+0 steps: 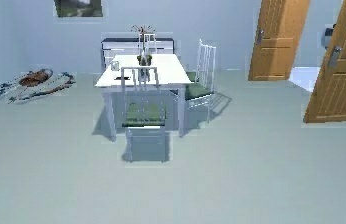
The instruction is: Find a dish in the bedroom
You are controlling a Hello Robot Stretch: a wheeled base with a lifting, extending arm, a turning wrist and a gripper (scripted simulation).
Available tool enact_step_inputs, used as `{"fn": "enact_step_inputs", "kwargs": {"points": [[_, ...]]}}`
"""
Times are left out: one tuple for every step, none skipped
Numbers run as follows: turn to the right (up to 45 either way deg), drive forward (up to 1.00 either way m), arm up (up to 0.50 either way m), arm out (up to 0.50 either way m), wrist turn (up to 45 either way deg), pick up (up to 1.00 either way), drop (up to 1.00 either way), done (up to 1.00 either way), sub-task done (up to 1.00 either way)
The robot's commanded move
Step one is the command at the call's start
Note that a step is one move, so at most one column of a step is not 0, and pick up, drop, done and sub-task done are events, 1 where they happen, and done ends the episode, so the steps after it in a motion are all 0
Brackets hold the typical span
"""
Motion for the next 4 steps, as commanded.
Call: {"fn": "enact_step_inputs", "kwargs": {"points": [[-33.0, 0.0, 0.0, 0.0, 0.0, 0.0, 0.0, 0.0, 0.0], [0.0, 1.0, 0.0, 0.0, 0.0, 0.0, 0.0, 0.0, 0.0], [-3.0, 0.0, 0.0, 0.0, 0.0, 0.0, 0.0, 0.0, 0.0], [0.0, 1.0, 0.0, 0.0, 0.0, 0.0, 0.0, 0.0, 0.0]]}}
